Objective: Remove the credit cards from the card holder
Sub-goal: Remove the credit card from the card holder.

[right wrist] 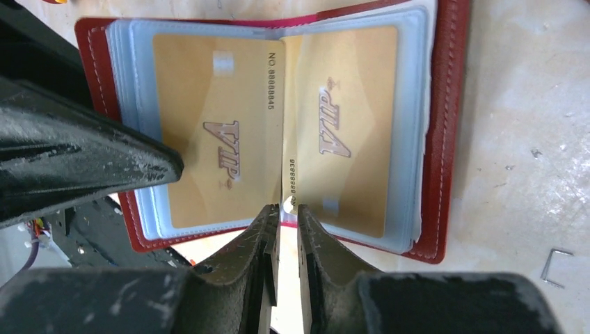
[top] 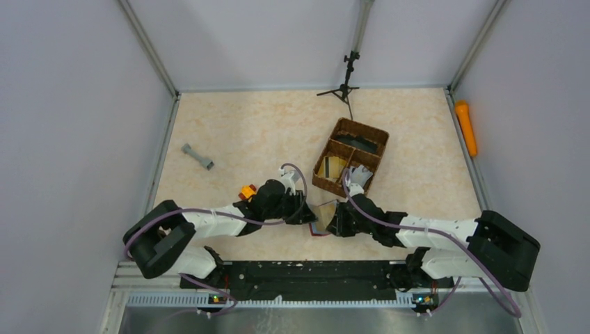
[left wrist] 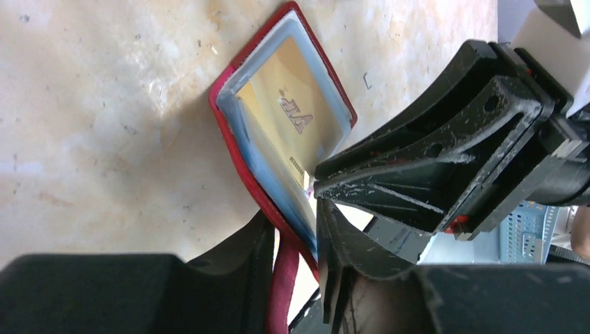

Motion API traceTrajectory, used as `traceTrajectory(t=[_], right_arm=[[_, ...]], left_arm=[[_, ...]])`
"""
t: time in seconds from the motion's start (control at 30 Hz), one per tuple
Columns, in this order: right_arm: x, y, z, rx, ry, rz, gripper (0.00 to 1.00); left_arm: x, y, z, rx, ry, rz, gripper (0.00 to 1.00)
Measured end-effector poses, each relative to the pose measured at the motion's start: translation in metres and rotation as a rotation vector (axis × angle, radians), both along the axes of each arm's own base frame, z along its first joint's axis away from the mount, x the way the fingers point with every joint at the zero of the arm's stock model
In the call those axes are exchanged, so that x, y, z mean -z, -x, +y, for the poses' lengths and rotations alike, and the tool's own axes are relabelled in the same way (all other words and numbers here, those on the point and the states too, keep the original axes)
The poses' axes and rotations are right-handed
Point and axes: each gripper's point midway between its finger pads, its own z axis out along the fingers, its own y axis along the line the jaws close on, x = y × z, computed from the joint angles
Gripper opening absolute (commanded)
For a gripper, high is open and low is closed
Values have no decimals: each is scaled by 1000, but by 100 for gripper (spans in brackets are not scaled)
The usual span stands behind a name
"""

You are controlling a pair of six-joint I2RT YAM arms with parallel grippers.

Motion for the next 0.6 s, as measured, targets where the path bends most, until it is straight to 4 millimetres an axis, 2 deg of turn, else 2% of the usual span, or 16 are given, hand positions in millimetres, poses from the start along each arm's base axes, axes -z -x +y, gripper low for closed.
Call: traceTrajectory(t=[0.13, 0.27, 0.6], right_arm=[[1, 1, -2, -2, -5, 6, 17], [0, 3, -4, -5, 0, 7, 23], [-6, -1, -35, 26, 121, -52, 26]], left_arm=[[-2, -6, -7, -1, 0, 7, 21], [-3, -5, -8, 9, 7, 8, 15], [-13, -2, 7, 72, -81, 0, 16]])
